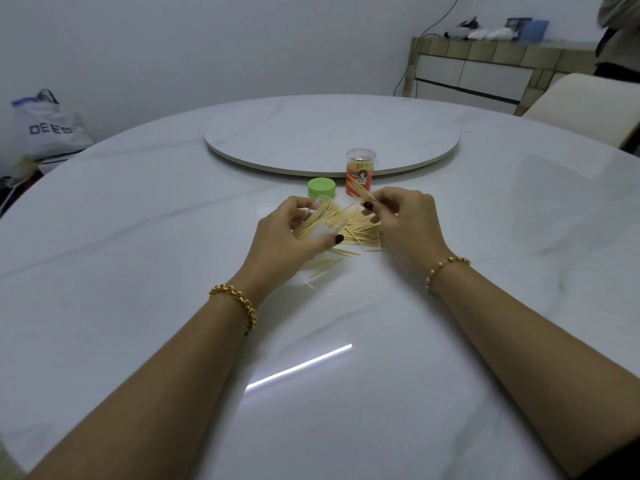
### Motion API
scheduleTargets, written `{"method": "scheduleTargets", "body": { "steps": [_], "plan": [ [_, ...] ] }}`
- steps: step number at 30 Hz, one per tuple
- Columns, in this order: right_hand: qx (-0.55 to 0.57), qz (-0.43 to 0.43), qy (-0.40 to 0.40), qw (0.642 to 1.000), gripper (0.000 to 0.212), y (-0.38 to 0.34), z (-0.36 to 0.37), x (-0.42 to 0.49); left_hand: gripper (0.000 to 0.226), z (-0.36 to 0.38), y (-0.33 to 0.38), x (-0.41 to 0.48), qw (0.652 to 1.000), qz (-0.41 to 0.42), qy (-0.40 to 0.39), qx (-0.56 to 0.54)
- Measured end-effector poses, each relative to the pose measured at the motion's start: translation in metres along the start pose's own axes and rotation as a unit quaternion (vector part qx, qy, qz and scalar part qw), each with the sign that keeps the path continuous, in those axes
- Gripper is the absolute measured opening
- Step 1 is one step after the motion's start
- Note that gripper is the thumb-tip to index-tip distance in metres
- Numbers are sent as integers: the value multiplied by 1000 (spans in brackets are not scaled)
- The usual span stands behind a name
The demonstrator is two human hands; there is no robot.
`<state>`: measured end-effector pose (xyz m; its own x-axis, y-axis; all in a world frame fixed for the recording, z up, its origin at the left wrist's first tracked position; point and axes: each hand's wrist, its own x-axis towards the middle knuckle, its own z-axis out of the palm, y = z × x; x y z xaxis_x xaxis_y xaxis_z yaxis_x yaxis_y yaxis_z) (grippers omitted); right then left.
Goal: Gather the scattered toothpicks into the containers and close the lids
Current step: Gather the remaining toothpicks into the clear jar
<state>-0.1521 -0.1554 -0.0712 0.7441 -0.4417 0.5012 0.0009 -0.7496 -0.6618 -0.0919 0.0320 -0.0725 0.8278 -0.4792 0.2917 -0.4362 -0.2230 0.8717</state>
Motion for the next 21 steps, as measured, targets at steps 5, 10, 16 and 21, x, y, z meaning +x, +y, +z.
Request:
{"method": "scheduleTargets", "body": {
  "steps": [5, 10, 16, 21],
  "plan": [
    [135, 39, 8, 990, 17, -18, -4, -1, 49, -1, 2, 0, 1000, 6, -4, 10],
    [320, 106, -5, 941, 17, -37, -8, 1, 48, 0, 5, -2, 1000, 13, -7, 15],
    [452, 134, -23, 882, 15, -55, -8, 1, 49, 2, 8, -3, 999, 29, -16, 22],
    [423, 114, -73, 896, 15, -54, 6, -7, 46, 2, 8, -3, 999, 29, -9, 7]
  ]
}}
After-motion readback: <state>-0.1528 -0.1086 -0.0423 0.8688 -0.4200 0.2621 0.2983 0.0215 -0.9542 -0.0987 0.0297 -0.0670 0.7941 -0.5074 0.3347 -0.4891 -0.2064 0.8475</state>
